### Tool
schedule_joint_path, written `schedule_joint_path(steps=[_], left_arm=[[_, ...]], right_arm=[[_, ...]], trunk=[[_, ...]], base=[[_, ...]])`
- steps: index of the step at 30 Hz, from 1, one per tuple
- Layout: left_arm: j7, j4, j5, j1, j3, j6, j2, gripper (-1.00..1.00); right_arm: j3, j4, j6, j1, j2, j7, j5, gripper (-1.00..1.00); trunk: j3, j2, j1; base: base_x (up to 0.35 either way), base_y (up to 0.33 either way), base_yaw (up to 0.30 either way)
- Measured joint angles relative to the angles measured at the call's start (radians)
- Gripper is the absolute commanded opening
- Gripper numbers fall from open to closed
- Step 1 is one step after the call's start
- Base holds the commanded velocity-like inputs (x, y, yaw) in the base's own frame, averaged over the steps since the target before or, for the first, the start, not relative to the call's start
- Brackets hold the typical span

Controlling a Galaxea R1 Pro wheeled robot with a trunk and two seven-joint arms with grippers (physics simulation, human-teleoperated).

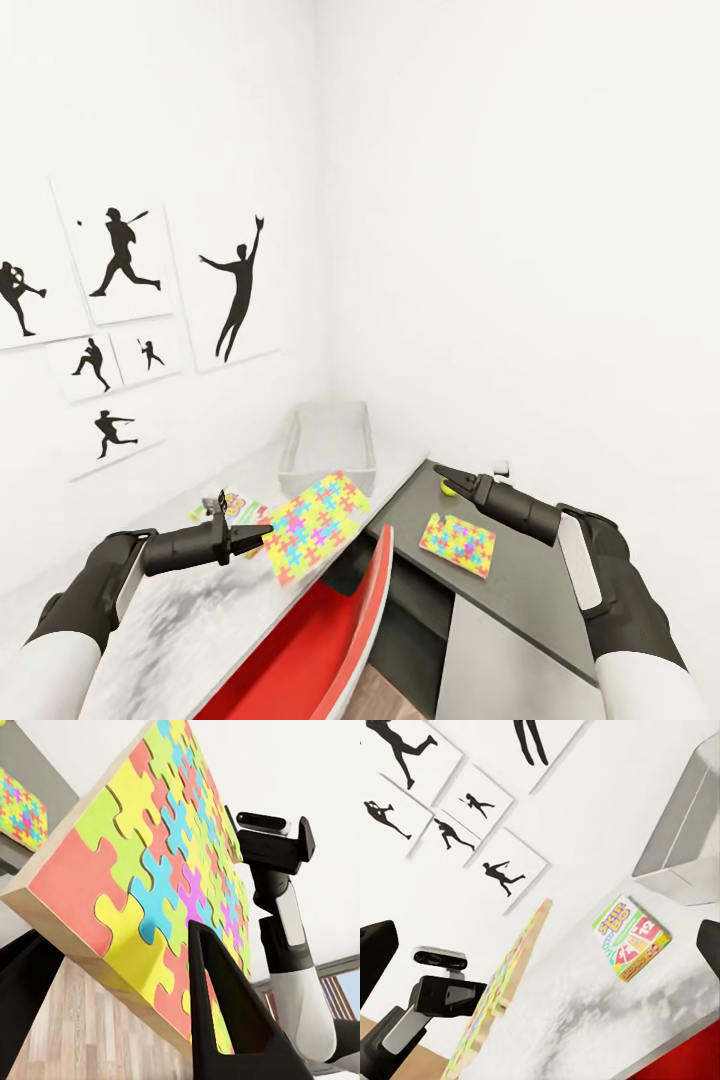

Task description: Put all the toys in the child's room - the three board games (two on the bed and one on the table), the two jigsaw puzzles on the table, and the tennis ball on the table - inside the toy box on the table in the child's room.

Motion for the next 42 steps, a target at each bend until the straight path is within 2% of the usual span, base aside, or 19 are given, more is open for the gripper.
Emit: schedule_joint_path(steps=[16, 35, 42], left_arm=[[0.001, 0.0, 0.001, 0.0, -0.001, 0.0, 0.0, -1.0], [0.002, 0.0, 0.0, 0.0, -0.001, -0.001, -0.002, -1.0], [0.002, 0.0, -0.001, 0.0, -0.001, -0.001, -0.003, -1.0]], right_arm=[[0.0, -0.001, -0.001, 0.0, 0.0, 0.001, 0.0, 1.0], [0.0, -0.001, -0.002, 0.0, 0.0, 0.002, 0.0, 1.0], [0.0, -0.001, -0.003, 0.0, 0.0, 0.002, 0.0, 1.0]], trunk=[[-0.001, 0.0, 0.0], [-0.001, 0.0, 0.0], [-0.001, 0.0, 0.0]], base=[[0.186, -0.206, 0.02], [0.033, -0.033, 0.269], [0.19, -0.051, 0.29]])
